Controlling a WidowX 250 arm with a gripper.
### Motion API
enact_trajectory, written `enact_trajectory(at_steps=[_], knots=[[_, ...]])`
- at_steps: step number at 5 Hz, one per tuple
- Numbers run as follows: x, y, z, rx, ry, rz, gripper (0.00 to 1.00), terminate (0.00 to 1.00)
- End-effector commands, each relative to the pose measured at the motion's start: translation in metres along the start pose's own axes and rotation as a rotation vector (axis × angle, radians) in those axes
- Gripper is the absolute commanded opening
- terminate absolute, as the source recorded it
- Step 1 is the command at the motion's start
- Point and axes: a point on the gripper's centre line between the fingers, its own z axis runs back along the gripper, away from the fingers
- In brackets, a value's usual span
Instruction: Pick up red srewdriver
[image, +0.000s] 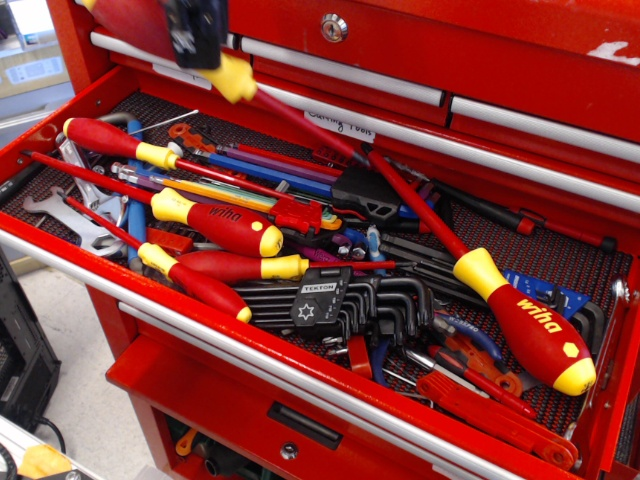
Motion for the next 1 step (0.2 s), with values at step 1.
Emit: enact_trajectory(at_steps=[1], knots=[[0.0048, 0.0171, 0.0411, 0.122, -0.131, -0.081, 0.00, 1.00]])
